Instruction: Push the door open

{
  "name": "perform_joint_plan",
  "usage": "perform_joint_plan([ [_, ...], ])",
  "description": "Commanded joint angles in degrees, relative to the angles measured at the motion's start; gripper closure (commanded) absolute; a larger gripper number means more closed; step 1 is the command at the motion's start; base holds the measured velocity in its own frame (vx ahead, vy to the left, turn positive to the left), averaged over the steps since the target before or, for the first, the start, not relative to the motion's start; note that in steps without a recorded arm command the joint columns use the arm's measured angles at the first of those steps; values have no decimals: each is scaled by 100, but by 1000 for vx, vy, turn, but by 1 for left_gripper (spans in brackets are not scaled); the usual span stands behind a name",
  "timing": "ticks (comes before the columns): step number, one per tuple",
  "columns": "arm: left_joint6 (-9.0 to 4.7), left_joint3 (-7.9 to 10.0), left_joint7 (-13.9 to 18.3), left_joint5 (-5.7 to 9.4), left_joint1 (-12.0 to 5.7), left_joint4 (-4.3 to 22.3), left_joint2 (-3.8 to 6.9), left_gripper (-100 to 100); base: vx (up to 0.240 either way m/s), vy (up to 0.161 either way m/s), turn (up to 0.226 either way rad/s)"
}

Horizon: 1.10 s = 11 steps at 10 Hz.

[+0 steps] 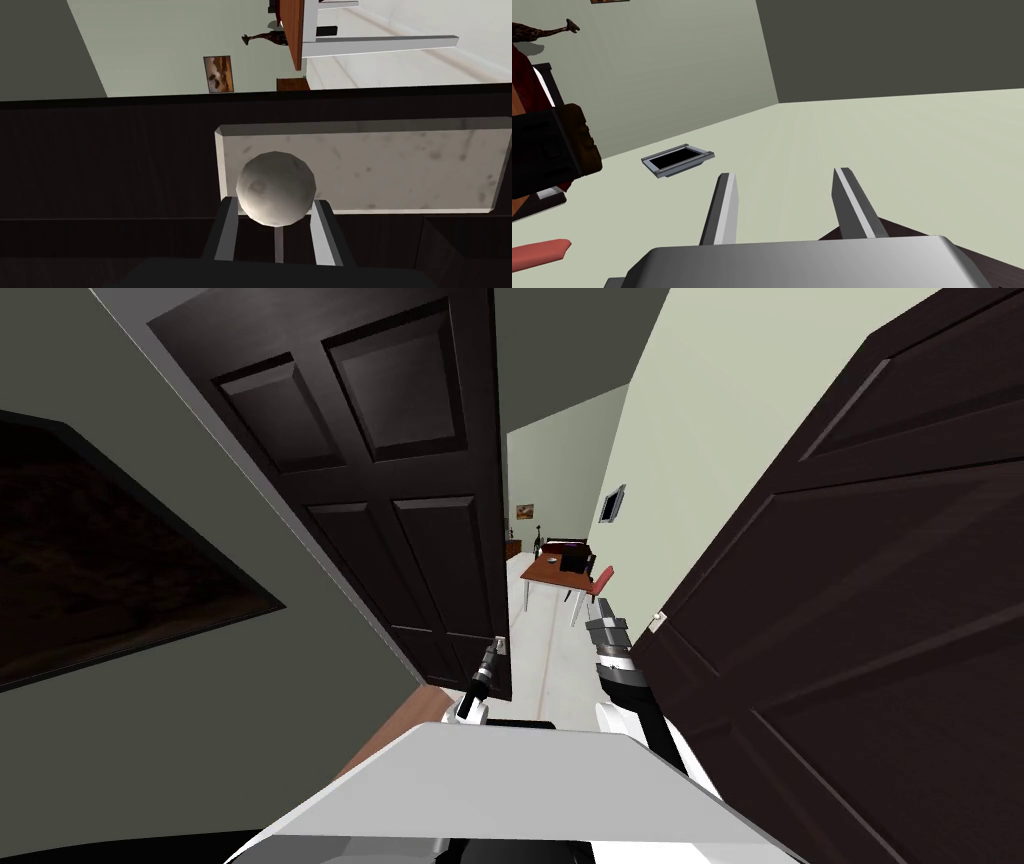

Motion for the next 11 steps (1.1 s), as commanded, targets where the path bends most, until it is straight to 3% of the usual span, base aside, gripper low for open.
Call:
perform_joint_plan([
  [1,-64,192,-18,77,-66,118,93,100,178,-93,131],
  [2,-65,236,-28,94,-70,123,105,100,187,-100,81],
  [3,-96,210,-20,106,-105,187,82,-100,-74,-94,91],
  [7,-47,247,-35,158,-99,131,18,-100,-214,-27,57],
  [9,-11,273,-47,196,-95,91,-101,-100,-231,-58,72],
  [11,-54,282,-51,195,-103,134,0,-100,-22,-24,-13],
])
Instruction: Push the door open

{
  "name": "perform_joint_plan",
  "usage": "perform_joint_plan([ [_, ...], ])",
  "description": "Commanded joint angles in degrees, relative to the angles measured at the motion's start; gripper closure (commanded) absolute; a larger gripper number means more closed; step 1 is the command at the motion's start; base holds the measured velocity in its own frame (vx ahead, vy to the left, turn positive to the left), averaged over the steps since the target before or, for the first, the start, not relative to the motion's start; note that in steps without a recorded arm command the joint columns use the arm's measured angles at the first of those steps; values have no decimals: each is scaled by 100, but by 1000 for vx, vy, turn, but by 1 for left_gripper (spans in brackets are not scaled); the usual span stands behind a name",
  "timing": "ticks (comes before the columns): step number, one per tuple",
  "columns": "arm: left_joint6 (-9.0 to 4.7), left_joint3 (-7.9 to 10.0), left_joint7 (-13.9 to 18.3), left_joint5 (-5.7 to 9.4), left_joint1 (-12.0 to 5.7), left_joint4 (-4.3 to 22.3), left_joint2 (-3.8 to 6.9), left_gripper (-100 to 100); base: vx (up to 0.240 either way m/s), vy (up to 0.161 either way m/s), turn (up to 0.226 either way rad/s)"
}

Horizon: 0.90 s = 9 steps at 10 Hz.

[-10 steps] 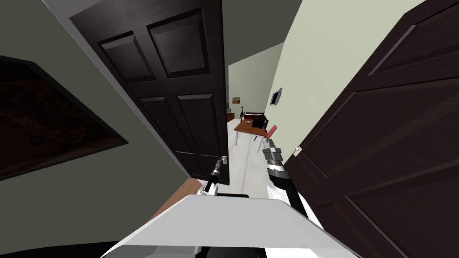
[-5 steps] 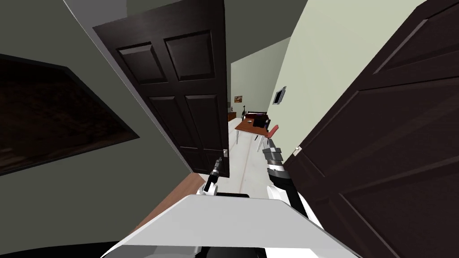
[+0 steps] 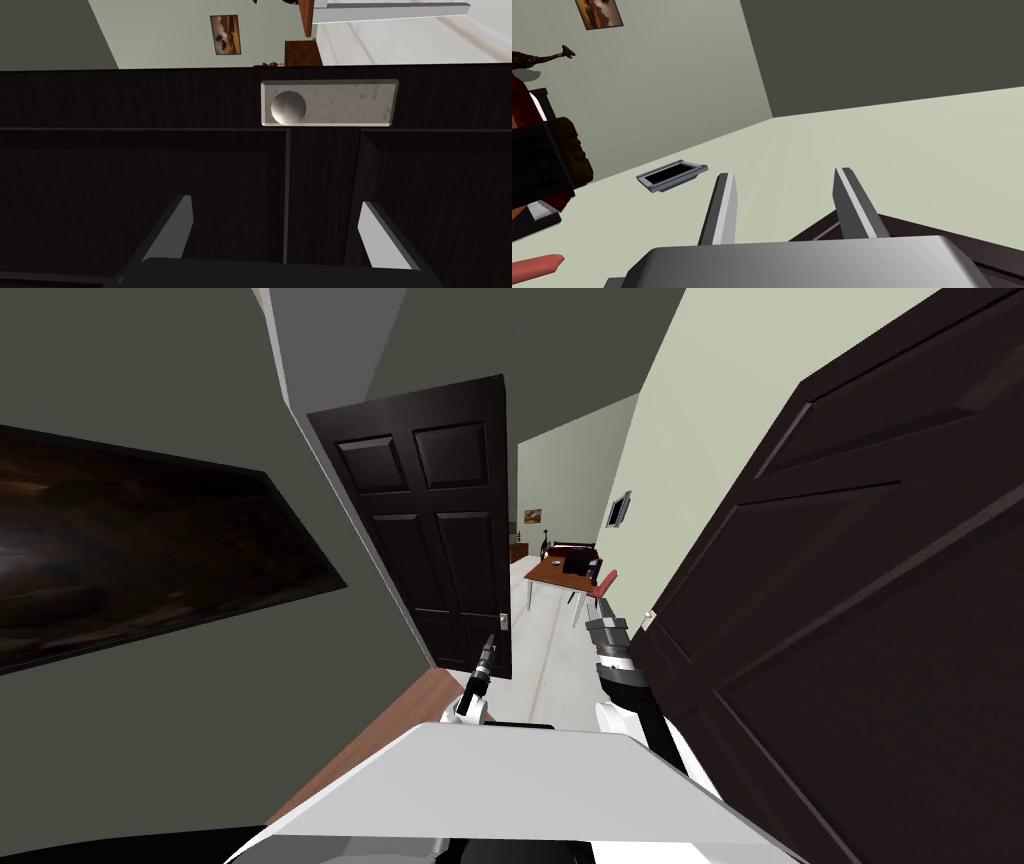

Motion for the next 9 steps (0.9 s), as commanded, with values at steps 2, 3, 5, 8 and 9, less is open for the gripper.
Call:
perform_joint_plan([
  [2,-5,14,-11,8,37,-59,80,-100,163,-45,-17],
  [3,-19,22,-14,12,36,-52,96,-100,206,-49,-18],
  [5,-48,39,-20,22,35,-38,103,-100,209,-30,-27],
  [8,-99,69,-30,38,33,-13,32,-100,204,-43,-27],
  [9,-109,76,-32,42,33,-8,-2,-100,193,-34,-24],
])
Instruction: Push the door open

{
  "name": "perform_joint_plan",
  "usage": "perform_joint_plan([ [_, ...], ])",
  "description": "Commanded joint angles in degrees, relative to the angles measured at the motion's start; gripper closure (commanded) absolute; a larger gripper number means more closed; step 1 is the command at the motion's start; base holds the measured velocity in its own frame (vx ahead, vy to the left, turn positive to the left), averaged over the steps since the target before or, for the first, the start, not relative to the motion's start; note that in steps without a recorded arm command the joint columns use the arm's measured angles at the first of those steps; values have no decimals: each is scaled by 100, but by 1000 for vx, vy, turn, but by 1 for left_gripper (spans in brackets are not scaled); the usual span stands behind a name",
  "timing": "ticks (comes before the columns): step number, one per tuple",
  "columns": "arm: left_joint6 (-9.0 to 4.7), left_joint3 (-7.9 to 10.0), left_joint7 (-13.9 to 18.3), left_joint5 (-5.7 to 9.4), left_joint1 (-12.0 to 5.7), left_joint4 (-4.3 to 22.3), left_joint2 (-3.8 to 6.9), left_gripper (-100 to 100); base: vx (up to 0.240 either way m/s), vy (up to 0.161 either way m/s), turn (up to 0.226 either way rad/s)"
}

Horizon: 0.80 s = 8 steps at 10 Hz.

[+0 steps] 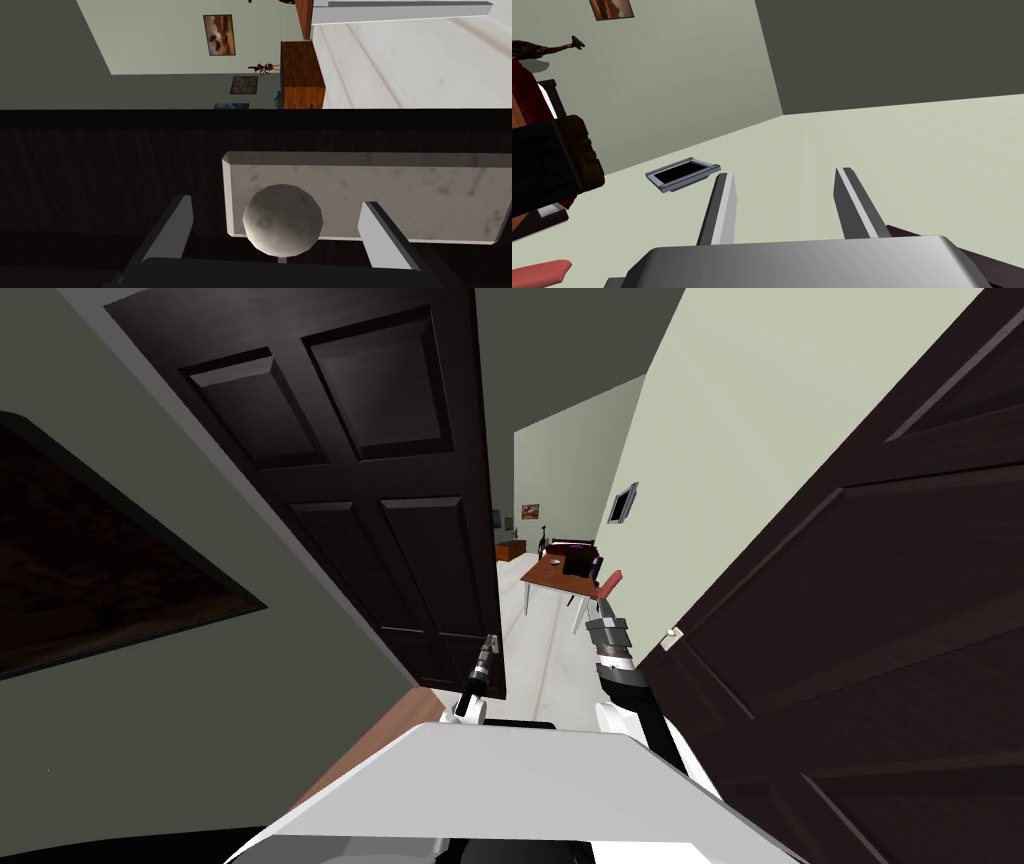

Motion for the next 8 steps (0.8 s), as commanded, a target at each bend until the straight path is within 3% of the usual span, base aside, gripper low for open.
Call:
perform_joint_plan([
  [1,0,0,0,0,0,0,0,-100,81,-12,13],
  [2,0,0,0,0,0,0,0,100,-19,0,-8],
  [7,0,0,0,0,0,0,0,100,-13,2,-2],
  [8,12,78,-20,35,1,21,66,100,81,-47,27],
])
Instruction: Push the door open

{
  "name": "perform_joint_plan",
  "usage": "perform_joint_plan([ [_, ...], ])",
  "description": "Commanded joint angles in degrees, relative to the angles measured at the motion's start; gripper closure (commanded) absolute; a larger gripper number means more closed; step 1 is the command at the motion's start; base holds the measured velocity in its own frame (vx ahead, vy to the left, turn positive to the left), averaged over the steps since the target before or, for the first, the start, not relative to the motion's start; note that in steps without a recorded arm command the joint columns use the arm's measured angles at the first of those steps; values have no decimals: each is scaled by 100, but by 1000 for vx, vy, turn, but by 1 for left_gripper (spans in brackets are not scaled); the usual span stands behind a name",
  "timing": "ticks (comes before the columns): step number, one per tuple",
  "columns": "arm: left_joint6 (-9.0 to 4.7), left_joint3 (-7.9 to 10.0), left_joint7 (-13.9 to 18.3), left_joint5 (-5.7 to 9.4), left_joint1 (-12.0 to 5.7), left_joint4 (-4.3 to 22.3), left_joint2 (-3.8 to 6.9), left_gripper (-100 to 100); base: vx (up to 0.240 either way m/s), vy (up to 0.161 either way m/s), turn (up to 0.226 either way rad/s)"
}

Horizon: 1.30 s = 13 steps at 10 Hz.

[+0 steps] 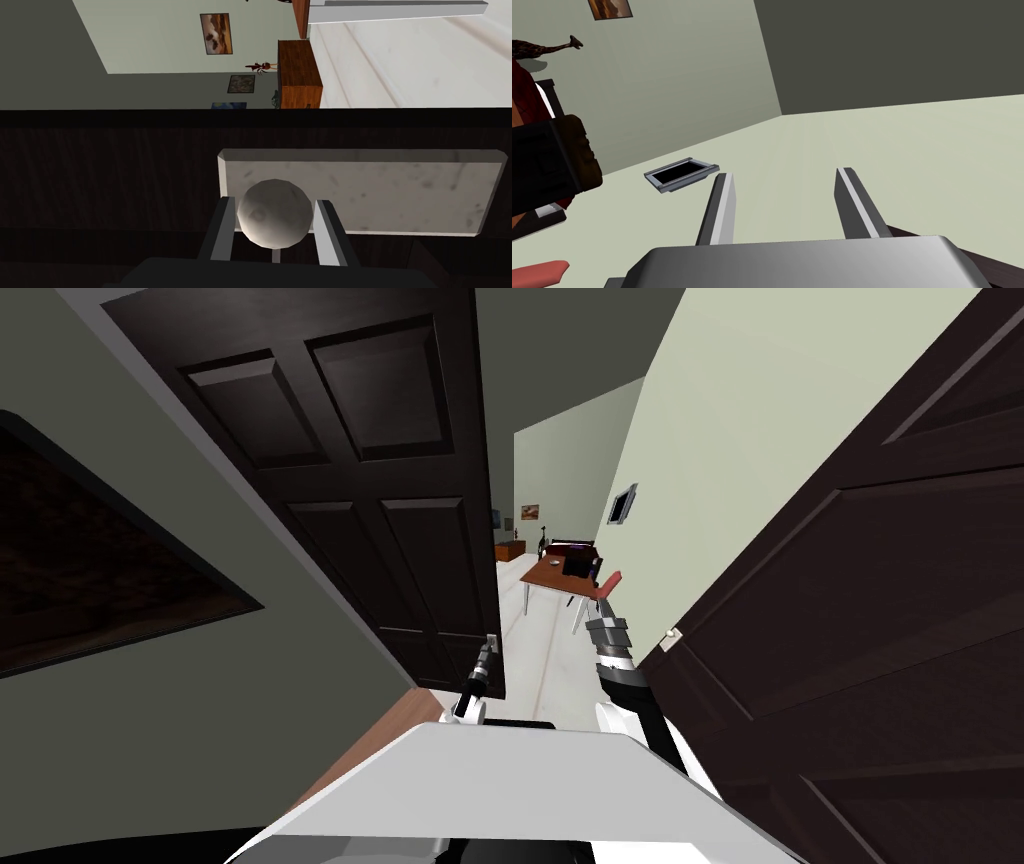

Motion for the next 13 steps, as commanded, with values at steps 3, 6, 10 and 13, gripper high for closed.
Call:
perform_joint_plan([
  [3,-25,213,-44,94,-28,10,147,100,180,-75,46],
  [6,-29,390,-81,173,-44,33,226,100,210,-65,47],
  [10,-35,669,-139,300,-68,69,307,100,178,-75,89],
  [13,82,635,-190,320,49,-169,232,-100,-142,-65,57],
])
